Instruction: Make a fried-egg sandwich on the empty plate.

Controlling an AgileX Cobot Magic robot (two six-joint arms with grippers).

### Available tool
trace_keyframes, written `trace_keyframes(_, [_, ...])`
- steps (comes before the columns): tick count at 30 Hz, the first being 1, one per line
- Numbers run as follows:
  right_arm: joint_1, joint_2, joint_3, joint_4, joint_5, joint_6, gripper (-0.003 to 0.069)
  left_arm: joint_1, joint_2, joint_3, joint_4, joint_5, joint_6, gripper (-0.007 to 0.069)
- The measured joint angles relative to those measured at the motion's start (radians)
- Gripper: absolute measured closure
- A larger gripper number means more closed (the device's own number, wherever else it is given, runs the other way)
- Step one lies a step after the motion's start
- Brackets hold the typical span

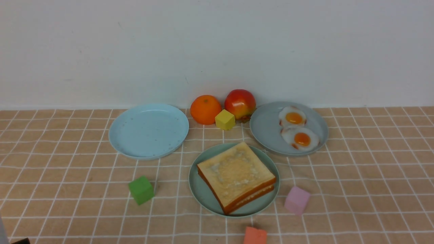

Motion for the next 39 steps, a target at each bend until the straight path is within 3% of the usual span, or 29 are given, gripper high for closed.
trace_keyframes(6, [0.0, 0.001, 0.173, -0.021, -0.039, 0.0, 0.0662, 0.0, 0.0, 0.0, 0.0, 0.037, 0.0, 0.0638])
trace_keyframes(10, [-0.037, -0.027, 0.29, -0.167, -0.106, 0.0, 0.0667, 0.0, 0.0, 0.0, 0.0, 0.04, 0.0, 0.0638])
trace_keyframes(14, [-0.104, -0.105, 0.377, -0.207, -0.16, 0.0, 0.0674, 0.0, 0.0, 0.0, -0.001, 0.04, 0.0, 0.0638])
trace_keyframes(39, [-0.134, -0.17, 0.382, -0.23, -0.109, -0.075, 0.0667, 0.0, 0.0, 0.0, -0.001, 0.047, 0.0, 0.0629])
